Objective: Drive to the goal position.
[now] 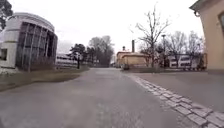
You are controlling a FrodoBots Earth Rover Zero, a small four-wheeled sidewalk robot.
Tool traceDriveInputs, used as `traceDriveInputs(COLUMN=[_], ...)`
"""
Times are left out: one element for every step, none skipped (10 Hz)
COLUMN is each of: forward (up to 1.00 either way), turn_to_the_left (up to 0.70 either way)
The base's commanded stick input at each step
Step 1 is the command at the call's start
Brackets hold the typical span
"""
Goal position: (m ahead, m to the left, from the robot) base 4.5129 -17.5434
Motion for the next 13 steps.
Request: traceDriveInputs(forward=[1.00,1.00,1.00,1.00,1.00,1.00,1.00,1.00,1.00,1.00,1.00,1.00,1.00], turn_to_the_left=[0.00,0.00,0.00,0.00,0.00,0.00,0.00,0.00,0.00,0.00,0.00,0.00,0.00])
